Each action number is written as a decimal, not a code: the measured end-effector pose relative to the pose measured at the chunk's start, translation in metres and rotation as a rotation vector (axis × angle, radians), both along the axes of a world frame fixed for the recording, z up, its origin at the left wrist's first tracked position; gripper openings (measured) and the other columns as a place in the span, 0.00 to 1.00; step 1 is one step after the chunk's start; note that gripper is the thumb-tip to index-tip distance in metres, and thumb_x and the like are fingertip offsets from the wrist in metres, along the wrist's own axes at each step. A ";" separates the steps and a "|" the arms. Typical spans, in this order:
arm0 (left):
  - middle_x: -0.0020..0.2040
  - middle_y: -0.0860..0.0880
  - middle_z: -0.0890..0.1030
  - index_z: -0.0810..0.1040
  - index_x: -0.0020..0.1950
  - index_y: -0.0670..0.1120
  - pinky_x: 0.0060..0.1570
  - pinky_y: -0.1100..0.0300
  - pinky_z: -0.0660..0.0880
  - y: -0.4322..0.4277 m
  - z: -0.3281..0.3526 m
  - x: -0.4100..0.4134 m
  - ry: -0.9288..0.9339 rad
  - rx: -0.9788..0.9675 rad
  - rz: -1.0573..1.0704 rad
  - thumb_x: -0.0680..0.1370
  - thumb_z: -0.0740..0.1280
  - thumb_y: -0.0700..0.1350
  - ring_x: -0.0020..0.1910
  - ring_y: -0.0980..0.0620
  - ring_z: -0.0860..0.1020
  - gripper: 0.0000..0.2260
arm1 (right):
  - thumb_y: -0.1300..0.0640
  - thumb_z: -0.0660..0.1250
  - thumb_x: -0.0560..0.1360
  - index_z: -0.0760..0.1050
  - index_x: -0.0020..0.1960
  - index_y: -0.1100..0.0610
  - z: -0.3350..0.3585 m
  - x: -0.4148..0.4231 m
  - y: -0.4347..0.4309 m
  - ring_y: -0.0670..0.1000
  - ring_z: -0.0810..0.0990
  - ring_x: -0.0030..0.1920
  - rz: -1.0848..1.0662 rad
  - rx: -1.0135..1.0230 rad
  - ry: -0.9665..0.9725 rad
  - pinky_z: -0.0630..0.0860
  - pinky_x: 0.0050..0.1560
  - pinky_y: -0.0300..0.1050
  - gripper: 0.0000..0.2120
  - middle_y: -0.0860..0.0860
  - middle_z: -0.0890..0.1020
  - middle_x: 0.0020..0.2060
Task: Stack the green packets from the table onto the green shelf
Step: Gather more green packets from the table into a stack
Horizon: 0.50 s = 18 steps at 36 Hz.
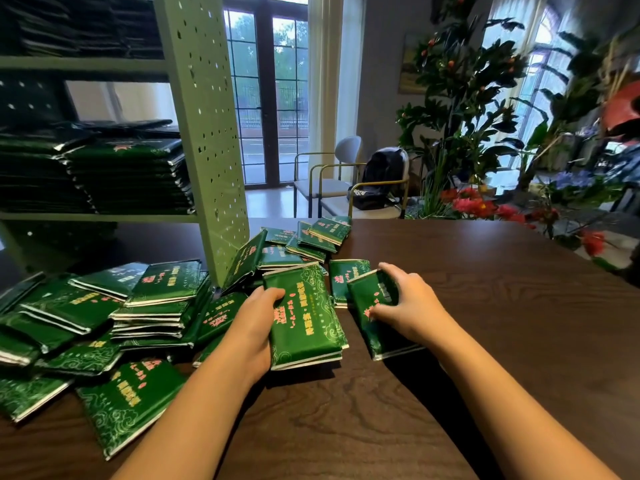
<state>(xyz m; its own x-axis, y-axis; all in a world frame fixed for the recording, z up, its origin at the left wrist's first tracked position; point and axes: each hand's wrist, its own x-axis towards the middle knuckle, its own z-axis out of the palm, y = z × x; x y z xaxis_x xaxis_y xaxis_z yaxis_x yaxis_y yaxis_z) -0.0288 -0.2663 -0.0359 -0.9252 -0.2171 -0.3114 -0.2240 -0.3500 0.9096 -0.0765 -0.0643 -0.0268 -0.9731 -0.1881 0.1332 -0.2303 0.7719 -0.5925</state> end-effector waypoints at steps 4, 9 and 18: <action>0.54 0.37 0.79 0.73 0.62 0.40 0.54 0.41 0.77 -0.002 -0.002 -0.001 -0.021 0.001 -0.008 0.83 0.57 0.42 0.50 0.41 0.78 0.12 | 0.69 0.63 0.73 0.76 0.63 0.55 0.007 0.003 -0.006 0.45 0.79 0.50 0.013 -0.490 0.093 0.73 0.48 0.34 0.20 0.52 0.79 0.56; 0.49 0.40 0.79 0.73 0.56 0.43 0.56 0.40 0.75 0.002 -0.001 0.000 0.031 -0.080 -0.003 0.83 0.55 0.40 0.44 0.43 0.78 0.08 | 0.71 0.54 0.72 0.78 0.58 0.54 0.016 0.013 -0.012 0.51 0.77 0.38 0.075 -1.141 -0.136 0.75 0.36 0.41 0.23 0.55 0.81 0.45; 0.52 0.37 0.81 0.77 0.55 0.42 0.43 0.49 0.81 0.008 -0.001 0.003 0.057 -0.069 -0.053 0.84 0.55 0.44 0.44 0.43 0.81 0.12 | 0.71 0.67 0.70 0.74 0.64 0.48 0.004 0.026 -0.030 0.42 0.81 0.48 0.401 -0.883 -0.092 0.77 0.46 0.38 0.28 0.42 0.80 0.55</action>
<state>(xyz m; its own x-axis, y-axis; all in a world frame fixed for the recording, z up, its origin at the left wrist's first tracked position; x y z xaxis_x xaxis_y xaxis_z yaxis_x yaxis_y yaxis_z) -0.0255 -0.2587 -0.0370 -0.9515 -0.1870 -0.2441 -0.1879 -0.2747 0.9430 -0.0504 -0.0944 -0.0226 -0.8723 -0.3768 0.3118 -0.3027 -0.0848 -0.9493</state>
